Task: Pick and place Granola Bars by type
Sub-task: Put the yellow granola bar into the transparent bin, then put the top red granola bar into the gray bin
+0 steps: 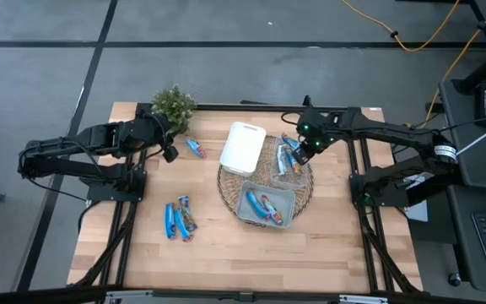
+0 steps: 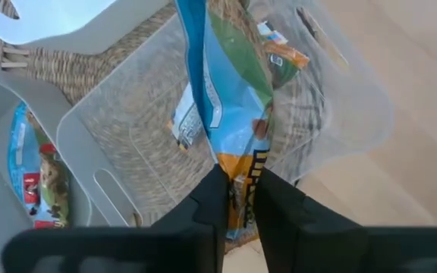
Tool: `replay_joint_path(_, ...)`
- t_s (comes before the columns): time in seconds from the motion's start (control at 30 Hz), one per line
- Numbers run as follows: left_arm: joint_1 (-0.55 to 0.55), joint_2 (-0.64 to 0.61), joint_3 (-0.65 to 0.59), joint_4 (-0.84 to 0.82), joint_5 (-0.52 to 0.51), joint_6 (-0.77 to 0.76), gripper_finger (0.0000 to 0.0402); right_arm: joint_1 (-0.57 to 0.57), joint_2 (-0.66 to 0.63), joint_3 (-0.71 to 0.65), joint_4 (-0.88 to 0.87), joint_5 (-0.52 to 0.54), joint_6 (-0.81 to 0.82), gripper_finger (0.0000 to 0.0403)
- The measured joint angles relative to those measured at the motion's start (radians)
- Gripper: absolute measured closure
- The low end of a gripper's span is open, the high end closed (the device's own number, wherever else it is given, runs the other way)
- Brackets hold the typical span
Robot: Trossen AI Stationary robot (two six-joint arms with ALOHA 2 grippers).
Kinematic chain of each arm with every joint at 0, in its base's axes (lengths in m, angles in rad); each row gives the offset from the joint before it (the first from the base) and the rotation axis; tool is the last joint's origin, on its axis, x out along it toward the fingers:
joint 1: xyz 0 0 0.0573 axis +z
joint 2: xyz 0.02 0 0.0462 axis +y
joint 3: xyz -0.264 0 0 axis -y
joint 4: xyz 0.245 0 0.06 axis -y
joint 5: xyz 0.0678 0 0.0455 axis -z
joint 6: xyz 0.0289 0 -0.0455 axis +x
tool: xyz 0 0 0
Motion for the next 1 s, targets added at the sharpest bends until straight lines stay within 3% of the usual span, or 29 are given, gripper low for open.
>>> replay_joint_path(0.23, 0.0, 0.0, 0.0, 0.0, -0.024, 0.0, 0.029, 0.002, 0.0, 0.0, 0.022, -0.04, 0.004, 0.0283)
replay_joint_path(0.47, 0.0, 0.0, 0.0, 0.001, 0.029, -0.03, 0.029, 0.03, 0.0, 0.084, 0.02, -0.108, 0.026, 0.0224)
replay_joint_path(0.8, 0.0, 0.0, 0.001, 0.004, 0.095, -0.123, 0.029, 0.205, -0.005, 0.318, 0.155, 0.063, -0.189, 0.0231)
replay_joint_path(1.0, 0.0, 0.024, 0.006, 0.016, 0.125, -0.054, 0.029, 0.243, -0.067, 0.3, 0.207, 0.091, -0.285, 0.0241)
